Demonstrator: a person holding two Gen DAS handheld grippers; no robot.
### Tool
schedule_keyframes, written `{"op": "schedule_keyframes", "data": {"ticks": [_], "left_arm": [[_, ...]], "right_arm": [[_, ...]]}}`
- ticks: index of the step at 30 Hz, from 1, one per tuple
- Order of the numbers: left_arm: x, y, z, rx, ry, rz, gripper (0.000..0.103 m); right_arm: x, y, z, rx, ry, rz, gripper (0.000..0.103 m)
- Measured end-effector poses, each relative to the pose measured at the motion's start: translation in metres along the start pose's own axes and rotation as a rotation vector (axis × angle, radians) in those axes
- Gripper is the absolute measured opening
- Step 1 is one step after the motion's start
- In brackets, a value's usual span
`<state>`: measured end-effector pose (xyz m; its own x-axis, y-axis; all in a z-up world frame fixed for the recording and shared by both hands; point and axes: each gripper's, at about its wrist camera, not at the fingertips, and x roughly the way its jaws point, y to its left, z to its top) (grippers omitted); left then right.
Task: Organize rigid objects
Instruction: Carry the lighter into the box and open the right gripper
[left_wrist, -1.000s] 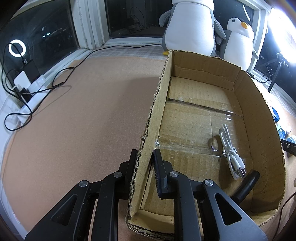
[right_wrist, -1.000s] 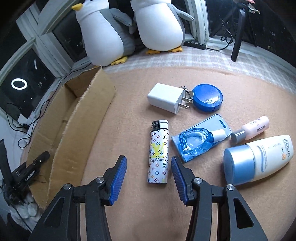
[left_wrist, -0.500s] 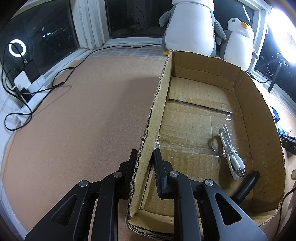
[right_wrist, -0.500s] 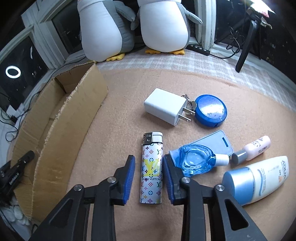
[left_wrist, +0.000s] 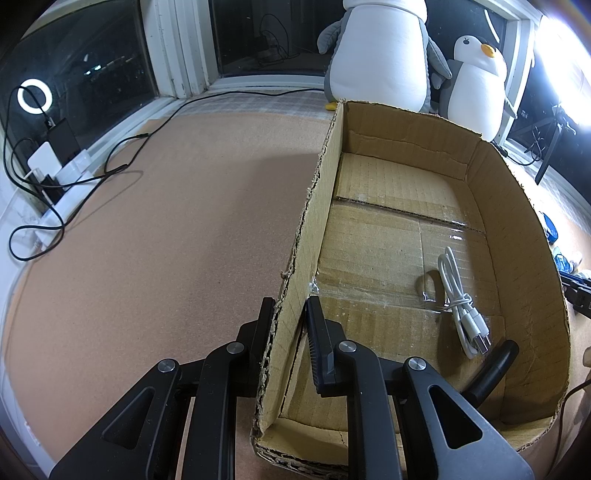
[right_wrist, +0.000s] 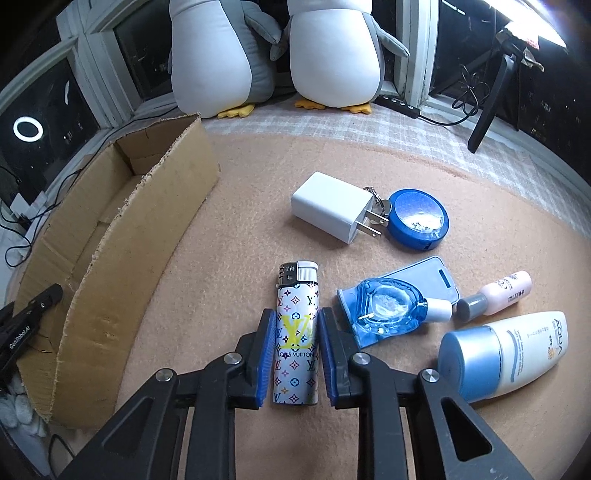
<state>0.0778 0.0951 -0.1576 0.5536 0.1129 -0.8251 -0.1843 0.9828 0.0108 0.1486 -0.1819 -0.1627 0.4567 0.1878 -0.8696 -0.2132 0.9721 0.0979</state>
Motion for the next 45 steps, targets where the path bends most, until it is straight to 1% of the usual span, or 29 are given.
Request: {"op": "schedule_keyframes", "data": {"ticks": [4, 10, 17, 23, 28, 32, 38, 45], "left_arm": [[0.0, 0.0, 0.0, 0.0, 0.0, 0.0, 0.015], [0.0, 0.0, 0.0, 0.0, 0.0, 0.0, 0.015], [0.0, 0.0, 0.0, 0.0, 0.0, 0.0, 0.015], [0.0, 0.0, 0.0, 0.0, -0.001, 0.001, 0.015], [0.0, 0.0, -0.001, -0.001, -0.001, 0.001, 0.015], [0.0, 0.0, 0.0, -0.001, -0.002, 0.0, 0.015], [0.0, 0.0, 0.0, -0.001, -0.002, 0.0, 0.015], [-0.001, 0.002, 0.002, -0.004, -0.004, -0.001, 0.015]], "right_arm": [[-0.009, 0.001, -0.002, 0.026, -0.005, 0.024, 0.021], [-0.03, 0.013, 0.0, 0.032, -0.042, 0.066, 0.021], [-0.049, 0.035, 0.006, 0.017, -0.074, 0.111, 0.021], [-0.064, 0.059, 0.013, -0.006, -0.102, 0.174, 0.021], [-0.064, 0.084, 0.018, -0.022, -0.095, 0.227, 0.021], [-0.061, 0.108, 0.02, -0.051, -0.088, 0.253, 0.021], [-0.051, 0.133, 0.018, -0.082, -0.07, 0.255, 0.021], [-0.037, 0.138, 0.015, -0.077, -0.041, 0.243, 0.021]]}}
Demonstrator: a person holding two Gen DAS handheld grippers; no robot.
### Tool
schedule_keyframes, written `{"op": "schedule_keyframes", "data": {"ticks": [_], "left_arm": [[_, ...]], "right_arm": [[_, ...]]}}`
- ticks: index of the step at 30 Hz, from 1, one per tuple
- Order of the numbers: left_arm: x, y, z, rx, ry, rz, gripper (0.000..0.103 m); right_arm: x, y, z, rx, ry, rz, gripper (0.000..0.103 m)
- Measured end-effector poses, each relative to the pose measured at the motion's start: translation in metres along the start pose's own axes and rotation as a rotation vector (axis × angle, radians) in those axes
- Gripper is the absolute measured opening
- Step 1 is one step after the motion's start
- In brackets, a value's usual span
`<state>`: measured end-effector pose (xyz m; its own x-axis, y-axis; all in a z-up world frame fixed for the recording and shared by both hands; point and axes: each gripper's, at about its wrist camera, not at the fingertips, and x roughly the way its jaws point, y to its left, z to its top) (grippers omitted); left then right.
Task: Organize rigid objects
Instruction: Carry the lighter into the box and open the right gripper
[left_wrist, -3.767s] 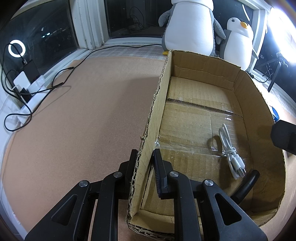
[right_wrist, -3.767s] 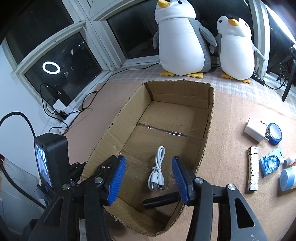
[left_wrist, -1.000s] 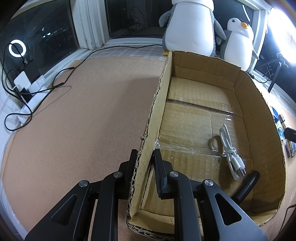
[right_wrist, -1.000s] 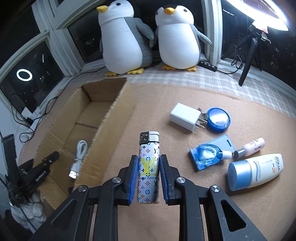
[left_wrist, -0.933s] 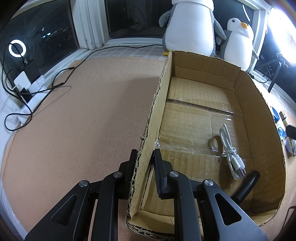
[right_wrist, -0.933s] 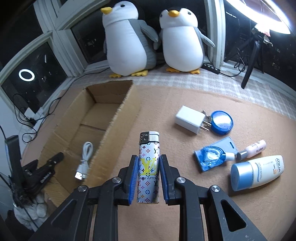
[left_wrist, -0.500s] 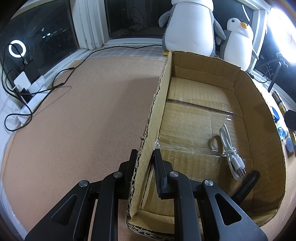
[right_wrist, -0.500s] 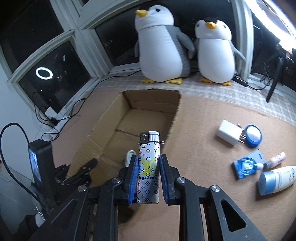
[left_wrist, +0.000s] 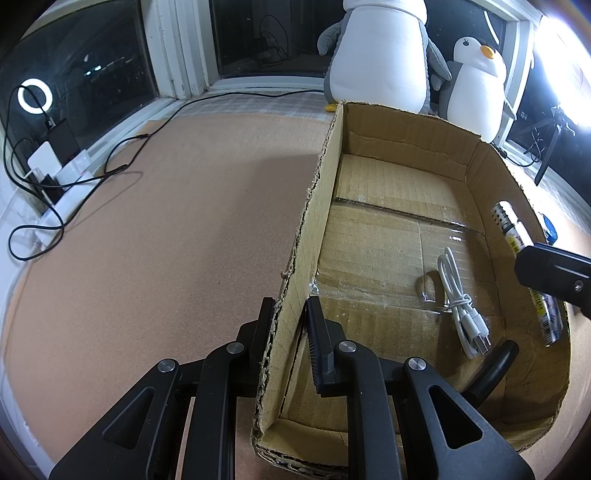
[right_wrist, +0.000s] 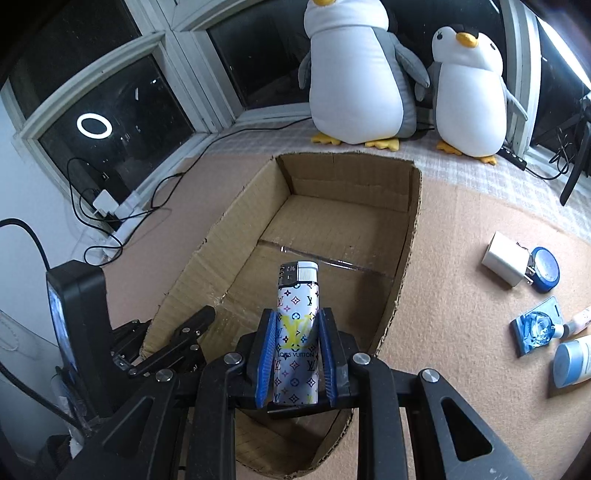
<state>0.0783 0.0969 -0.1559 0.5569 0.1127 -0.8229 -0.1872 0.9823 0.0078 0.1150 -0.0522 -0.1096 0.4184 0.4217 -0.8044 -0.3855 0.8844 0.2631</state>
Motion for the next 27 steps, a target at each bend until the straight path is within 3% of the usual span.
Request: {"op": "schedule_keyframes", "data": {"ticks": [12, 14, 16, 17, 27], "left_arm": [[0.0, 0.0, 0.0, 0.0, 0.0, 0.0, 0.015], [0.0, 0.0, -0.001, 0.001, -0.001, 0.001, 0.016], [0.0, 0.0, -0.001, 0.002, 0.0, 0.002, 0.015], [0.0, 0.0, 0.0, 0.002, -0.001, 0.001, 0.015], [0.0, 0.0, -0.001, 0.004, -0.002, 0.003, 0.015]], "right_arm": [[0.005, 0.003, -0.001, -0.021, 0.008, 0.0, 0.021], [0.004, 0.004, -0.001, -0.024, 0.004, 0.004, 0.025], [0.002, 0.004, -0.001, -0.023, -0.004, 0.002, 0.04], [0.0, 0.005, -0.001, -0.023, -0.011, 0.004, 0.041], [-0.008, -0.001, 0.0, 0.006, -0.023, 0.006, 0.042]]}}
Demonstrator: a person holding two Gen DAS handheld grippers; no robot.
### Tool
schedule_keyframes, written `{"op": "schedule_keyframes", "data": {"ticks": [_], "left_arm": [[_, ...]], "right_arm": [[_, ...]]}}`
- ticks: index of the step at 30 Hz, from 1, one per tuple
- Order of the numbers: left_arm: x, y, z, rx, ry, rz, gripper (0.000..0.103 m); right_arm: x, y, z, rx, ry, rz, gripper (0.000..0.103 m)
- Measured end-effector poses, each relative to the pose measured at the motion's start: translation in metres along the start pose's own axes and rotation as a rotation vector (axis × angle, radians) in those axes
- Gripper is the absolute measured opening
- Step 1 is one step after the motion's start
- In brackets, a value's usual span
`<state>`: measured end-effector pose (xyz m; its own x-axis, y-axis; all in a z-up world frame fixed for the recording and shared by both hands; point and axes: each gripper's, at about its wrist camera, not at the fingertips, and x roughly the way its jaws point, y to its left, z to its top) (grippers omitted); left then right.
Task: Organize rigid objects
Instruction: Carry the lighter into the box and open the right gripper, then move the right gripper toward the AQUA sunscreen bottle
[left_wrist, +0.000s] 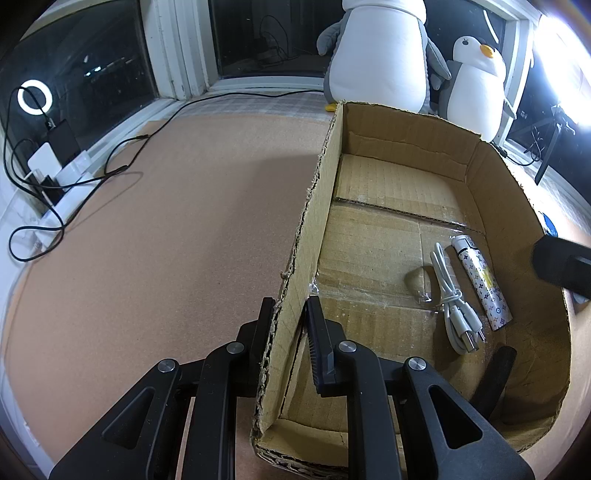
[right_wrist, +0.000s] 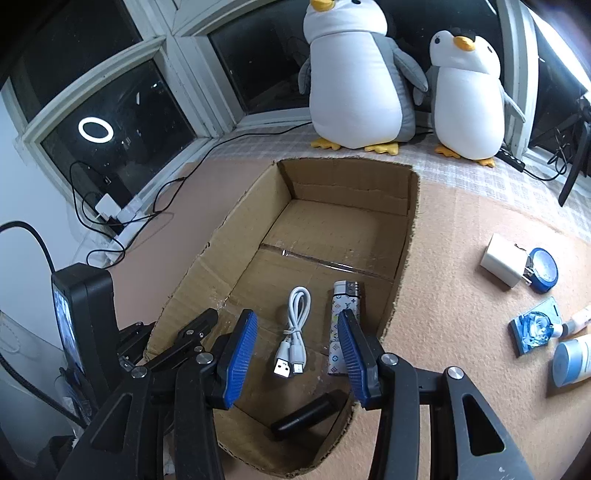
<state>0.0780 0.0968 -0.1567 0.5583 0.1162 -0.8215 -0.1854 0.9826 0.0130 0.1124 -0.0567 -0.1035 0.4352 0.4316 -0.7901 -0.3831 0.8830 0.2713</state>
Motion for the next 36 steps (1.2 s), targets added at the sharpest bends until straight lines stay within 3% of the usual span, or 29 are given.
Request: {"op": "schedule_keyframes", "data": {"ticks": [9, 18, 31, 36], "left_arm": [[0.0, 0.0, 0.0, 0.0, 0.0, 0.0, 0.016], [0.002, 0.0, 0.0, 0.008, 0.0, 0.007, 0.016], [0.001, -0.001, -0.001, 0.011, 0.0, 0.01, 0.016], [0.001, -0.002, -0.002, 0.01, -0.001, 0.009, 0.016]], "right_arm": [[-0.038, -0.03, -0.002, 0.073, -0.066, 0.001, 0.042], [-0.078, -0.101, -0.014, 0.23, -0.103, -0.03, 0.042], [-0.075, -0.217, -0.013, 0.522, 0.021, 0.036, 0.042], [-0.062, -0.234, -0.012, 0.583, 0.052, 0.044, 0.042]]}}
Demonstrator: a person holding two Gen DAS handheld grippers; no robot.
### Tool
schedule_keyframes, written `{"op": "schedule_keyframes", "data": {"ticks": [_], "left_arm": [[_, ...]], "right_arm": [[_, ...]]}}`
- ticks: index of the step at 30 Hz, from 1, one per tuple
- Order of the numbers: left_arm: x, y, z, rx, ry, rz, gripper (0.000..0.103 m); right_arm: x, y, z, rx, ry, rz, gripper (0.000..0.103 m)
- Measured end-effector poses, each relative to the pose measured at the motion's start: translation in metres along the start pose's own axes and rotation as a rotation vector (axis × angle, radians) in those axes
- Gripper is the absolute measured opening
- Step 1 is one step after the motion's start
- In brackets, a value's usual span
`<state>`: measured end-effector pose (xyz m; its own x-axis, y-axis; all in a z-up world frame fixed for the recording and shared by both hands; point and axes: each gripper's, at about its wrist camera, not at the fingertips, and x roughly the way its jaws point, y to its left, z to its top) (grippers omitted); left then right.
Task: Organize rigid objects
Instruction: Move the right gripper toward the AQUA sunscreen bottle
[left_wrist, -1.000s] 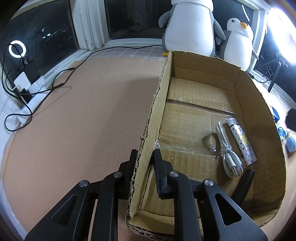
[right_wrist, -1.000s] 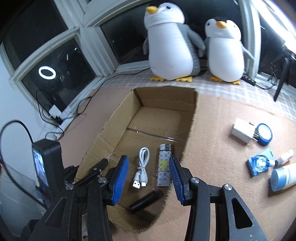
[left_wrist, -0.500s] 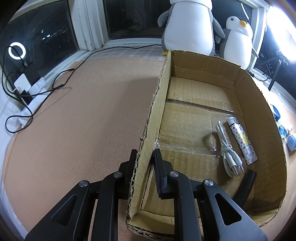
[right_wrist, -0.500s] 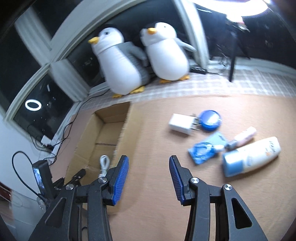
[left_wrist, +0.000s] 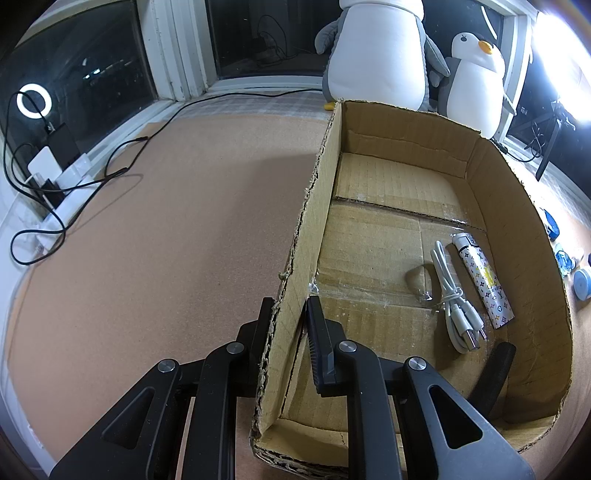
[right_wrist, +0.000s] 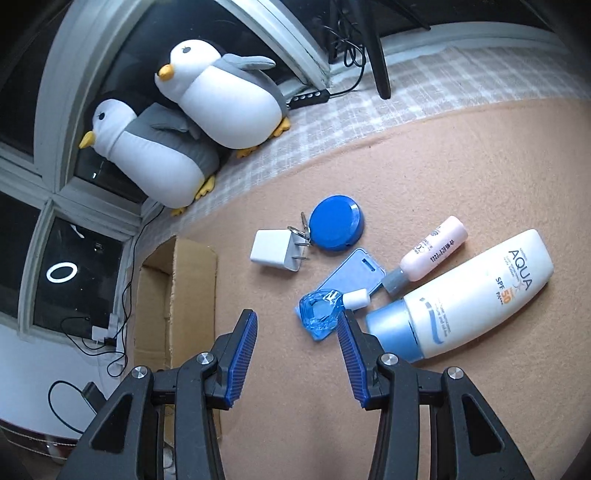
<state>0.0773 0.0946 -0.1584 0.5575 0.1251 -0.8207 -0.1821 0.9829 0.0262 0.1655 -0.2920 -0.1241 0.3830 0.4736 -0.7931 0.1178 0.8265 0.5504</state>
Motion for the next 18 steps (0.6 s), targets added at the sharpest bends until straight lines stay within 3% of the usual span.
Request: {"op": "schedule_keyframes", "data": {"ticks": [8, 18], "left_arm": [[0.0, 0.0, 0.0, -0.001, 0.0, 0.001, 0.016], [0.0, -0.002, 0.0, 0.005, -0.001, 0.003, 0.016]], "right_arm": [[0.017, -0.014, 0.007, 0.043, 0.034, -0.047, 0.042], [-0.001, -0.044, -0.016, 0.042, 0.071, -0.089, 0.042]]}}
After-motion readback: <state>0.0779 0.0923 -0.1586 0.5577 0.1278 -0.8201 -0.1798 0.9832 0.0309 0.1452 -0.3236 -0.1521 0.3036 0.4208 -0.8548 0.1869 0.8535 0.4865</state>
